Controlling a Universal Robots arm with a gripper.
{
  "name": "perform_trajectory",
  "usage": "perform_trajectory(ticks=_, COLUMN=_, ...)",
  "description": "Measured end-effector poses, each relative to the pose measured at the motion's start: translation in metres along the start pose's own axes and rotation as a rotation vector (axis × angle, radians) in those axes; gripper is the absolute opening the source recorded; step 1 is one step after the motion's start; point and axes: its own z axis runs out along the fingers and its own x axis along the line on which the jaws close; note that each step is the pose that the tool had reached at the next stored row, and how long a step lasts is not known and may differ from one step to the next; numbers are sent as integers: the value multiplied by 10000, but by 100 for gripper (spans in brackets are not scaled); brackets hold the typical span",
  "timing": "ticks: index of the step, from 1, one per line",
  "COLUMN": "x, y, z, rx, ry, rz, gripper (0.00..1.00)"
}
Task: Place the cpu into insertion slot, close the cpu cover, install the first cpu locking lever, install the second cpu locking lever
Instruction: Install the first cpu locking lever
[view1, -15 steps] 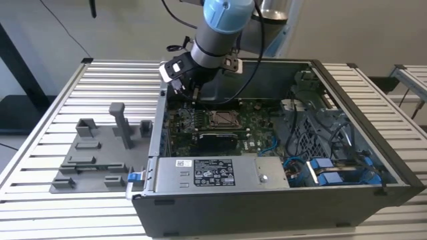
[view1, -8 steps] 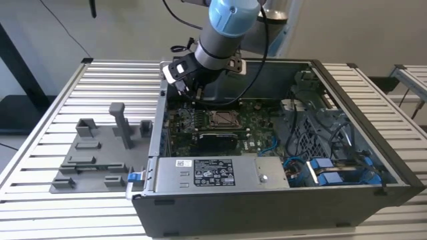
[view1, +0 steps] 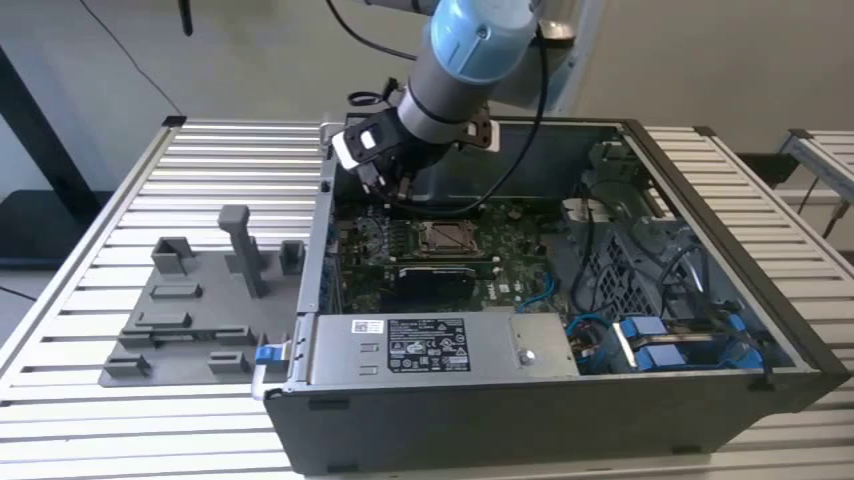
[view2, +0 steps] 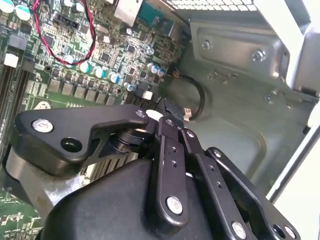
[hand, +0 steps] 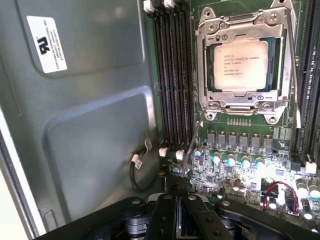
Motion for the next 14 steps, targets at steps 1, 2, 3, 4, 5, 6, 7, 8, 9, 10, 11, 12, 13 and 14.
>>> perform_trajectory(ticks=1, x=-5, y=9, z=-8, rx=23, ry=65, rz=-8, gripper=11)
perform_trajectory(ticks=2, x=-10, y=18, z=-18, rx=48, ry=134, rz=-17, gripper=11)
perform_trajectory(ticks=3, x=-15, y=27, z=-26, rx=70, ry=193, rz=-25, gripper=11)
perform_trajectory(ticks=4, x=-20, y=37, z=-35, rx=93, ry=260, rz=-33, gripper=11)
perform_trajectory(ticks=5, x=-27, y=47, z=-43, rx=114, ry=319, rz=-40, gripper=11)
perform_trajectory(ticks=6, x=-34, y=57, z=-51, rx=138, ry=375, rz=-45, gripper=11)
perform_trajectory(ticks=7, x=-42, y=67, z=-59, rx=158, ry=421, rz=-49, gripper=11)
perform_trajectory(ticks=8, x=-53, y=77, z=-68, rx=182, ry=465, rz=-51, gripper=11)
perform_trajectory(ticks=9, x=-64, y=88, z=-77, rx=206, ry=501, rz=-50, gripper=11)
perform_trajectory(ticks=10, x=-77, y=101, z=-88, rx=234, ry=531, rz=-43, gripper=11)
perform_trajectory(ticks=11, x=-88, y=116, z=-98, rx=260, ry=559, rz=-37, gripper=11)
perform_trajectory(ticks=12, x=-98, y=135, z=-109, rx=286, ry=587, rz=-33, gripper=11)
perform_trajectory(ticks=13, x=-106, y=153, z=-119, rx=309, ry=613, rz=-29, gripper=11)
perform_trajectory(ticks=14, x=-113, y=173, z=-129, rx=330, ry=640, rz=-26, gripper=11)
